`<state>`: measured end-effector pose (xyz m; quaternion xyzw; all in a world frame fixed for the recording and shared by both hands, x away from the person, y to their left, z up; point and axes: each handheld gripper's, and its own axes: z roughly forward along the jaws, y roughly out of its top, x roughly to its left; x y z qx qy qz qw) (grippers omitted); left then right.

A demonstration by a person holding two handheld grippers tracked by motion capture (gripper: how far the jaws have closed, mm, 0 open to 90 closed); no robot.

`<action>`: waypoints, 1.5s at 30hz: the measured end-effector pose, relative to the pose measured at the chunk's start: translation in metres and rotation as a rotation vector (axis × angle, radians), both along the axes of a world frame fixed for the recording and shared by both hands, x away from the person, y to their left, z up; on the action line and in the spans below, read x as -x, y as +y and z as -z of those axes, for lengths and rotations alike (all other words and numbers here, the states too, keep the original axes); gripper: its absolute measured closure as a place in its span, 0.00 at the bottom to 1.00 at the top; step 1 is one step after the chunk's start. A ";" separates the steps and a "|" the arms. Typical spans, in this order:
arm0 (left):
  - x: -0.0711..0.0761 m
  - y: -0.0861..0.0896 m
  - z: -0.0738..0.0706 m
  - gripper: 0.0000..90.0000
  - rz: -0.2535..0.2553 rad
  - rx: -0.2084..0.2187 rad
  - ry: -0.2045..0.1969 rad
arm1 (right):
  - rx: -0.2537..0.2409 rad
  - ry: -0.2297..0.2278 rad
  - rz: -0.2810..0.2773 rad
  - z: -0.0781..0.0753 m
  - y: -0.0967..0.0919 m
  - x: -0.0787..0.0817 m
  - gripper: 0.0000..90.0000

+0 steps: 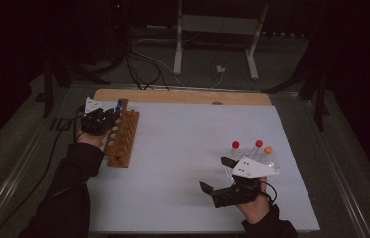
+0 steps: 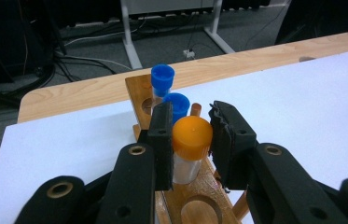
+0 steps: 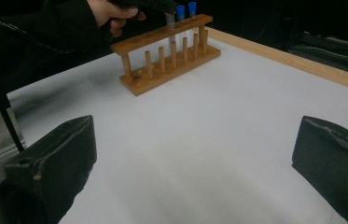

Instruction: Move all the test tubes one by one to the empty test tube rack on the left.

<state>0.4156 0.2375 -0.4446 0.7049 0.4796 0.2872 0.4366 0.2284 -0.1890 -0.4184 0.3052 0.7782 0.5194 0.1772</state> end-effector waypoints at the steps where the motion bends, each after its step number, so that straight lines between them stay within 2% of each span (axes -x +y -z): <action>1: 0.000 -0.001 0.000 0.80 -0.003 -0.003 0.002 | -0.002 0.002 -0.001 0.000 0.000 0.000 0.00; 5: 0.001 -0.003 -0.001 0.79 0.008 -0.030 0.008 | -0.001 -0.003 -0.003 -0.001 -0.001 0.000 0.00; 8: 0.003 -0.001 -0.003 0.75 0.023 -0.023 0.018 | -0.007 -0.006 -0.001 -0.002 -0.002 0.001 0.00; 13: 0.014 0.000 -0.013 0.54 0.030 -0.030 0.005 | -0.017 -0.017 0.007 -0.005 -0.005 0.001 0.00; 15: 0.022 0.000 -0.019 0.48 0.052 -0.028 -0.004 | -0.021 -0.019 0.014 -0.006 -0.007 0.001 0.00; 18: 0.037 -0.002 -0.027 0.38 0.114 0.001 -0.022 | -0.024 -0.033 0.026 -0.010 -0.011 0.001 0.00; 20: 0.046 -0.003 -0.029 0.28 0.170 0.024 -0.037 | -0.031 -0.041 0.041 -0.013 -0.015 0.001 0.00; 25: 0.071 -0.011 -0.032 0.13 0.276 0.046 -0.039 | -0.039 -0.061 0.077 -0.019 -0.028 0.001 0.00; 30: 0.095 -0.019 -0.031 0.03 0.363 0.063 -0.028 | -0.045 -0.079 0.150 -0.026 -0.048 0.001 0.00; 34: 0.113 -0.028 -0.025 0.02 0.429 0.067 -0.016 | -0.040 -0.096 0.225 -0.027 -0.066 0.000 0.00; 38: 0.125 -0.035 -0.017 0.02 0.483 0.081 -0.004 | -0.026 -0.099 0.301 -0.023 -0.083 -0.002 0.00; 45: 0.138 -0.047 -0.008 0.02 0.535 0.056 -0.003 | -0.031 -0.078 0.438 -0.014 -0.112 -0.003 0.00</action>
